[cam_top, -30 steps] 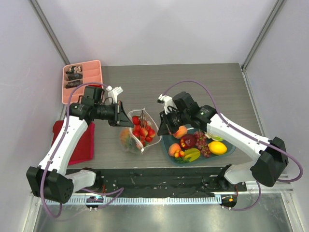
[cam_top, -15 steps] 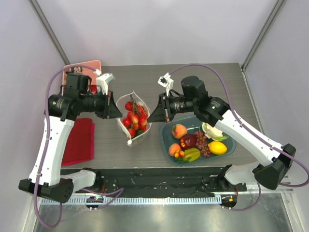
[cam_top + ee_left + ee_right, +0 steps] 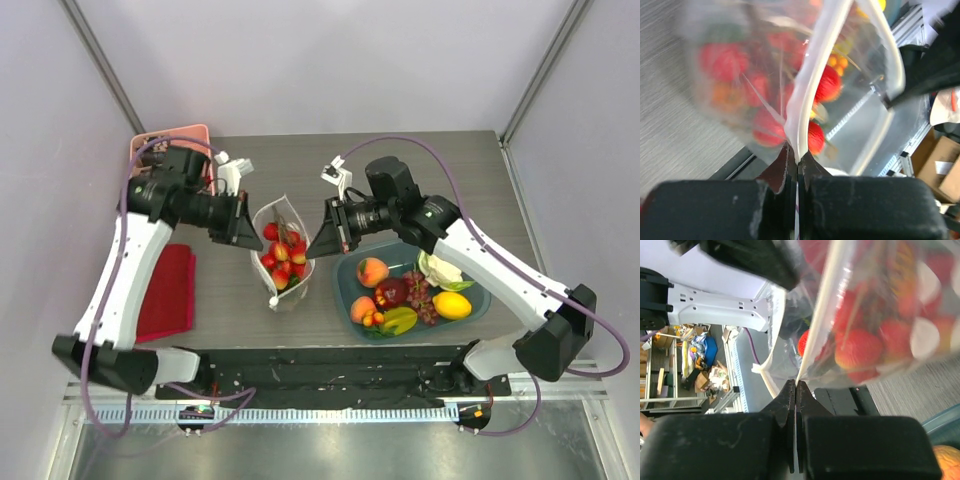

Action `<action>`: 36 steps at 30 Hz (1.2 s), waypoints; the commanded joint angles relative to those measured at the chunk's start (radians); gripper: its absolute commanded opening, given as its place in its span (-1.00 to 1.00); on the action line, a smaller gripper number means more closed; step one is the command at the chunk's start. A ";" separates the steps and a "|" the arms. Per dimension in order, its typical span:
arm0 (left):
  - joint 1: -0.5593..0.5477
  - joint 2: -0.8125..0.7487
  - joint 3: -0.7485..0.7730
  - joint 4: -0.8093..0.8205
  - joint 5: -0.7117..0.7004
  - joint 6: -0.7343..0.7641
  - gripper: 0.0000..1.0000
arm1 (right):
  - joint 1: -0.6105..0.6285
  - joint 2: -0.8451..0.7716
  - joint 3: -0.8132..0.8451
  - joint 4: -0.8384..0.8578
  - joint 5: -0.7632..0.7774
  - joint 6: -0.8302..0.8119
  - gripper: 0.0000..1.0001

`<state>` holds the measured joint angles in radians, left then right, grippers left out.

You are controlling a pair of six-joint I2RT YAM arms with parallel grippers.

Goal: Place the food in the zip-top bag and seal the zipper
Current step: Adjust the zipper food storage bag at the center of the board.

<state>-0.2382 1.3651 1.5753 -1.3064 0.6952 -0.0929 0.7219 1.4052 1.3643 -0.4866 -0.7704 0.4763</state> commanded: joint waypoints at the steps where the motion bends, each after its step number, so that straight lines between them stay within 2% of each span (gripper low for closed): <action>1: -0.016 -0.028 -0.040 -0.077 -0.039 -0.024 -0.99 | -0.009 -0.008 -0.008 0.042 -0.029 -0.004 -0.98; 4: -0.015 -0.035 -0.086 -0.059 -0.057 -0.022 -0.92 | -0.045 0.021 -0.022 0.052 -0.047 0.004 -0.98; 8: -0.015 -0.009 -0.011 -0.132 0.110 0.005 -0.95 | -0.088 0.031 -0.001 0.095 -0.133 0.103 -0.98; 11: -0.016 -0.021 -0.033 -0.068 0.035 -0.024 -1.00 | -0.088 0.015 -0.019 0.076 -0.090 0.039 -0.98; 18: -0.016 -0.014 -0.123 -0.024 0.083 -0.047 -1.00 | -0.142 0.035 -0.025 -0.119 0.034 -0.250 -0.98; 22: -0.019 0.025 -0.104 -0.014 0.083 -0.045 -1.00 | -0.164 0.021 -0.008 -0.173 0.092 -0.295 -0.68; 24: -0.023 0.055 -0.078 -0.014 0.073 -0.039 -1.00 | -0.171 0.006 -0.002 -0.184 0.120 -0.306 -0.62; 25: -0.021 0.064 -0.052 -0.014 0.075 -0.041 -1.00 | -0.176 0.006 0.002 -0.190 0.135 -0.315 -0.32; 28: -0.021 0.084 -0.038 -0.011 0.081 -0.039 -1.00 | -0.205 -0.006 0.041 -0.246 0.154 -0.355 0.12; 31: -0.021 0.077 -0.063 -0.002 0.082 -0.030 -1.00 | -0.240 -0.063 0.061 -0.354 0.167 -0.471 0.34; 32: -0.021 0.072 -0.081 0.015 0.082 -0.030 -1.00 | -0.245 -0.087 0.036 -0.394 0.187 -0.587 0.39; 36: -0.021 0.051 -0.112 0.038 0.084 -0.030 -1.00 | -0.249 -0.251 -0.083 -0.423 0.215 -0.804 0.56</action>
<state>-0.2558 1.4555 1.4845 -1.3056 0.7460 -0.1238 0.4721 1.3319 1.3468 -0.8238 -0.5972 -0.0483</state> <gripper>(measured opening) 0.037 0.758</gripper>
